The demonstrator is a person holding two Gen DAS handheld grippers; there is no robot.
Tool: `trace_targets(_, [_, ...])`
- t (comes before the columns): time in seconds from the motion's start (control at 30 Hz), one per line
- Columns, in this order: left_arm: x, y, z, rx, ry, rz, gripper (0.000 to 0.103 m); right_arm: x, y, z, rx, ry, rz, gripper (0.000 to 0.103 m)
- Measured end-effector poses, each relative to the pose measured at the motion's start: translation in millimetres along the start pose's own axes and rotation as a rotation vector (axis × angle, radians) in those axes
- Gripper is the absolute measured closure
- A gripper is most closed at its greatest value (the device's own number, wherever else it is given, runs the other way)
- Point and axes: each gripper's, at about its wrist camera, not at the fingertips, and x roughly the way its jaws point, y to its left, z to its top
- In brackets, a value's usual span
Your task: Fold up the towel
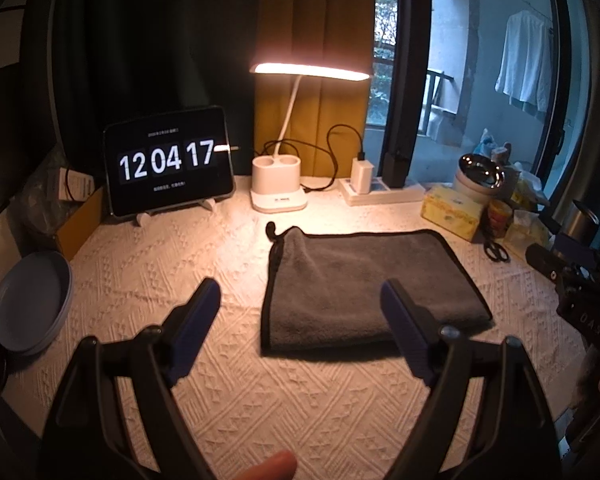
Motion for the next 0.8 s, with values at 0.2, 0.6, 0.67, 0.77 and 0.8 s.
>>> trace_targets(0.2, [-24.8, 2.9, -7.4, -0.031, -0.021, 0.002, 0.02, -29.2, 3.0, -0.6, -0.013, -0.038, 0.004, 0.037])
trace_targets(0.6, [-69.1, 13.7, -26.2, -0.032, -0.082, 0.018, 0.02, -86.0, 13.7, -3.4, -0.021, -0.109, 0.019, 0.037])
trace_targets(0.67, [-74.7, 18.2, -27.5, -0.038, -0.093, 0.021, 0.02, -95.5, 14.4, -3.9, -0.02, -0.121, 0.021, 0.037])
trace_targets(0.77, [-83.0, 23.2, -29.7, -0.048, -0.11, 0.032, 0.02, -107.0, 16.0, -6.1, -0.02, -0.137, 0.023, 0.037])
trace_targets(0.8, [-86.1, 24.3, -30.4, -0.05, -0.118, 0.032, 0.02, -109.9, 16.2, -6.8, -0.019, -0.141, 0.024, 0.037])
